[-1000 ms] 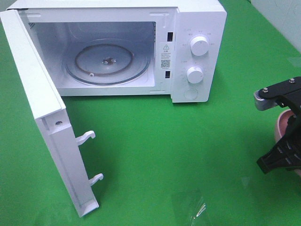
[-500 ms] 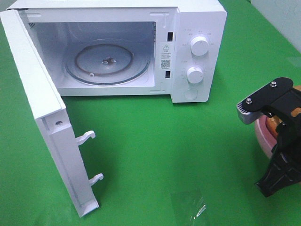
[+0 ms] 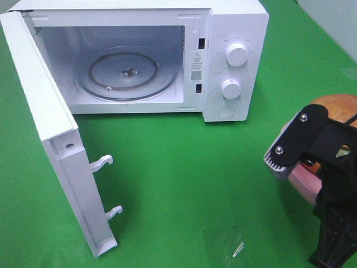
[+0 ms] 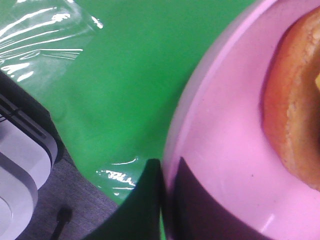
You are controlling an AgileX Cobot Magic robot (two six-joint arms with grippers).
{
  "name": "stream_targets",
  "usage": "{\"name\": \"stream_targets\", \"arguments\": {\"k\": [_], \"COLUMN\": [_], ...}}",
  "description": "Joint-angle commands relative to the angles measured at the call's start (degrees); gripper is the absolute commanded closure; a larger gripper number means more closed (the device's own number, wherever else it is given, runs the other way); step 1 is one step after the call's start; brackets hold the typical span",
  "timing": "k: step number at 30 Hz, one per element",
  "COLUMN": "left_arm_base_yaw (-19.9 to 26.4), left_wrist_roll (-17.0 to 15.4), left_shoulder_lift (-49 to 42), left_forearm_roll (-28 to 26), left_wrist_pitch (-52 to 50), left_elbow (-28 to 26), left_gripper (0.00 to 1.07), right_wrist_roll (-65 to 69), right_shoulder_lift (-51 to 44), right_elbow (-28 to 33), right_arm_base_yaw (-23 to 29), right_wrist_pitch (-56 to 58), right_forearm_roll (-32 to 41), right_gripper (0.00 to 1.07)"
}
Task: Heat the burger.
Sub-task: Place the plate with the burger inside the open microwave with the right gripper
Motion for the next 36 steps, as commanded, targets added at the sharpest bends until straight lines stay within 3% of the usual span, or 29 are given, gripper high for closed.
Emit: {"name": "stream_targets", "arguments": {"k": [1,13,30,36], "left_arm_base_yaw": [0.23,0.23,0.23,0.23], "left_wrist_roll": [0.11,0.11,0.11,0.11], "left_shoulder_lift": [-1.2,-1.2,-1.2,-1.2], "left_forearm_roll": [-0.52,-0.52,-0.52,-0.52], "left_wrist_pitch": [-0.92,-0.92,-0.92,-0.92], "left_elbow": [0.17,0.17,0.17,0.17], "left_gripper": [0.21,0.21,0.21,0.21], "right_wrist_roll": [-0.74,-1.72,-31.57,-34.09], "right_shoulder_lift": [-0.74,-0.74,-0.74,-0.74], "right_elbow": [0.0,0.0,0.0,0.0], "right_arm_base_yaw": [2.29,13.58,14.04,14.04], "right_wrist_pitch": [0.46,-0.29,-3.44,-4.3], "right_forearm_roll": [-3.67,-4.93,-4.93,-4.98], "right_gripper": [1.07,1.07,1.07,1.07]}}
